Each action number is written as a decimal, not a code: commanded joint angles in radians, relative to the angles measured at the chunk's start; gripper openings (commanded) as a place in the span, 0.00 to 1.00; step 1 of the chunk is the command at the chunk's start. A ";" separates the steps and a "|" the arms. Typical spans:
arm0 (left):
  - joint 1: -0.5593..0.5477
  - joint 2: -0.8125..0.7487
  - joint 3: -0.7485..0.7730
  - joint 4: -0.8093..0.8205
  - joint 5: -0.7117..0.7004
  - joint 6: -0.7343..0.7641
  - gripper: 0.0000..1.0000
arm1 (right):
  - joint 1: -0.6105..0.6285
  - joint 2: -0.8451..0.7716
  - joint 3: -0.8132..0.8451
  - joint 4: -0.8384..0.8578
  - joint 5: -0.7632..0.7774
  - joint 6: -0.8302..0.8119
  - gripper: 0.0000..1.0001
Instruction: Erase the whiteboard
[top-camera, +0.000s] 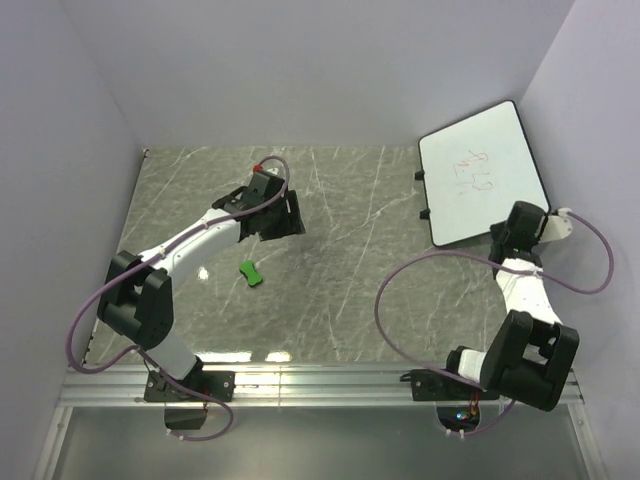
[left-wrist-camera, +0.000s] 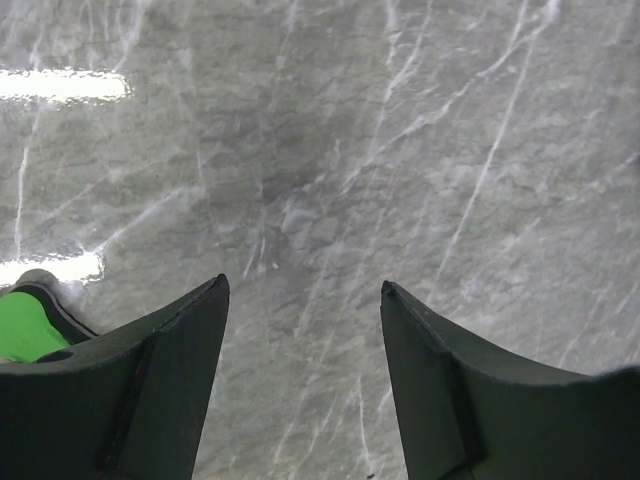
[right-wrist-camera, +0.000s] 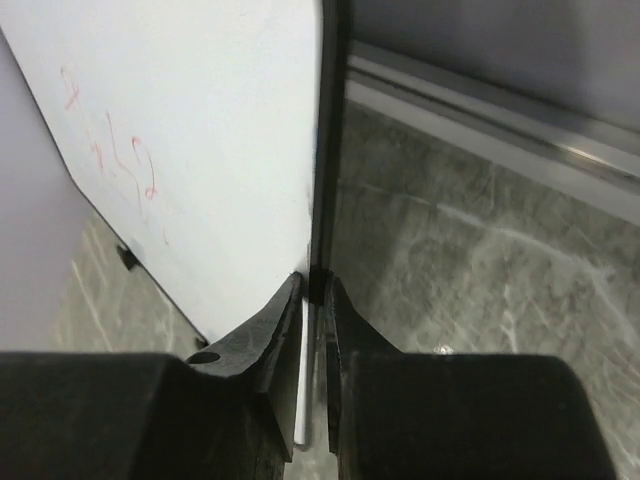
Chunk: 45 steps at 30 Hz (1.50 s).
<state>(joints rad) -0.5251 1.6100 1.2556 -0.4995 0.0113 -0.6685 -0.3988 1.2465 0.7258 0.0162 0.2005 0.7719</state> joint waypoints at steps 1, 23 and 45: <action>-0.006 -0.042 -0.033 0.088 -0.050 -0.037 0.68 | 0.099 -0.045 -0.028 -0.074 0.036 -0.054 0.00; -0.003 0.001 -0.051 0.170 -0.117 -0.057 0.59 | 0.419 -0.328 -0.201 -0.263 -0.105 0.013 0.00; -0.003 -0.041 -0.081 0.196 -0.123 -0.069 0.69 | 0.440 -0.458 0.297 -0.668 0.089 -0.089 0.87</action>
<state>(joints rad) -0.5251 1.6165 1.1820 -0.3405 -0.1043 -0.7235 0.0368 0.7895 0.9039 -0.5308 0.1501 0.7254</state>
